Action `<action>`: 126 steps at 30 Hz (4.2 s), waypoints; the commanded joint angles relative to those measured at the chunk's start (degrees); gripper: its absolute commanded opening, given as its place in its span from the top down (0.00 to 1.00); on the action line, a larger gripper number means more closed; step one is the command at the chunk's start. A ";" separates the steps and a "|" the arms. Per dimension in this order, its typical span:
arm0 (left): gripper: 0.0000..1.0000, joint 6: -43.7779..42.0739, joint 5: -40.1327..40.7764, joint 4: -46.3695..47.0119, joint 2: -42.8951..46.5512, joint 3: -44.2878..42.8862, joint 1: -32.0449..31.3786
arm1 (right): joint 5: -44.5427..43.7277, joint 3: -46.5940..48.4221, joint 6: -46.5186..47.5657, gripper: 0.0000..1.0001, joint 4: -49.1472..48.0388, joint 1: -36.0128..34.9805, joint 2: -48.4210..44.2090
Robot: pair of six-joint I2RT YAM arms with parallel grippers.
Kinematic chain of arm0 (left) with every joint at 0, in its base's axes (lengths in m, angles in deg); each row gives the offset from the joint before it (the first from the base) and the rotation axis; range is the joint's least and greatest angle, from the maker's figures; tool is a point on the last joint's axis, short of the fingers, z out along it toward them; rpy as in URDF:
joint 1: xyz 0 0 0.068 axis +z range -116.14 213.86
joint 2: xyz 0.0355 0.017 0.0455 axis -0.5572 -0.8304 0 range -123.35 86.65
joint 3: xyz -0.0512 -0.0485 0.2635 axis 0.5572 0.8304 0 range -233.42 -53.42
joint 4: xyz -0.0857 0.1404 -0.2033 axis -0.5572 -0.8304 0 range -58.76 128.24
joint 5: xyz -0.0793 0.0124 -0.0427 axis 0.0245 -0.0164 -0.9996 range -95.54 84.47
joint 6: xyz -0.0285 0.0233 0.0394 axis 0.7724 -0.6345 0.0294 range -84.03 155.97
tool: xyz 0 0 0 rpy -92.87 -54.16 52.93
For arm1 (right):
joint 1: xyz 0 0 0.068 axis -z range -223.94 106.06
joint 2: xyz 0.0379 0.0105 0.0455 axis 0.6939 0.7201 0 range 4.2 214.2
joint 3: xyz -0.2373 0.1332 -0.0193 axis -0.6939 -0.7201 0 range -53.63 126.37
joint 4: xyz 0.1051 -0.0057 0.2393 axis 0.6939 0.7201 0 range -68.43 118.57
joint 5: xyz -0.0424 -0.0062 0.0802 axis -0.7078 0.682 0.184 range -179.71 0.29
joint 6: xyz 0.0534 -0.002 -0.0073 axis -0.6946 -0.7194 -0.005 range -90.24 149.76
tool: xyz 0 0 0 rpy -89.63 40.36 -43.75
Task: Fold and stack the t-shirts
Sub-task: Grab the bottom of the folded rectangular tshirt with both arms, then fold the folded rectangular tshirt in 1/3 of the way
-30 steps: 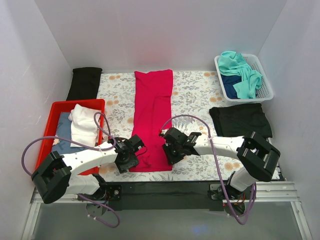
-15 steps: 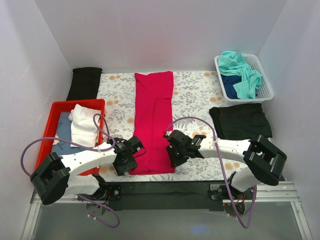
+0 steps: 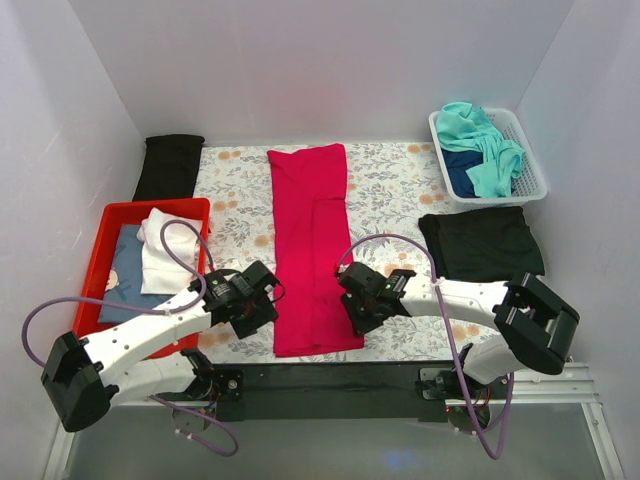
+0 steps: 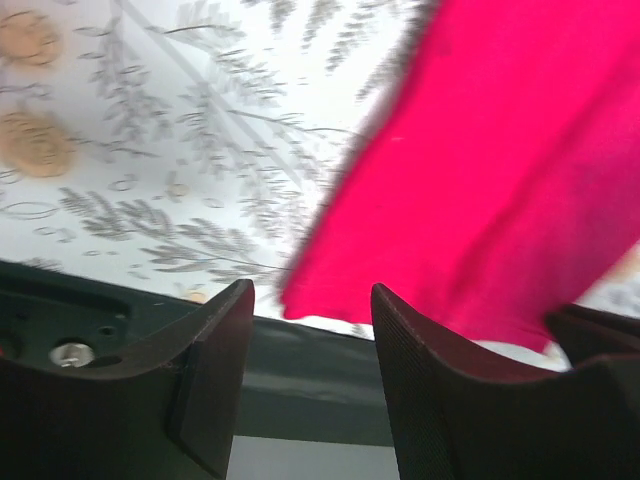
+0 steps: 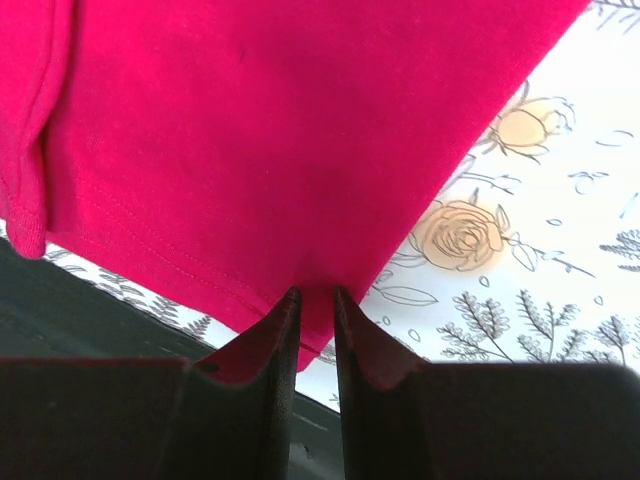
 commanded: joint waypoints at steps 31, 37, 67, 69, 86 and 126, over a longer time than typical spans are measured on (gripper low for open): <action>0.62 2.48 -12.27 13.96 -4.19 10.38 -0.27 | 3.23 -0.75 0.07 0.34 2.81 -0.09 -5.16; 0.64 2.57 -14.29 13.78 -7.62 11.00 -0.27 | 3.77 -1.71 -0.36 0.41 2.63 -0.09 -2.78; 1.00 1.52 -13.15 16.24 -10.43 13.03 -0.36 | 4.20 -2.16 -1.07 0.99 3.68 -0.09 2.49; 1.00 0.56 -13.06 16.42 -10.96 12.41 -0.27 | 4.20 -2.33 -1.07 0.99 3.77 -0.09 1.53; 1.00 3.63 0.99 9.48 -4.19 -5.33 -0.36 | -7.13 9.88 -0.02 0.99 7.20 -0.09 -7.97; 1.00 -24.06 11.90 19.94 -53.85 -51.92 22.93 | 2.97 55.50 17.83 0.99 0.78 29.79 35.53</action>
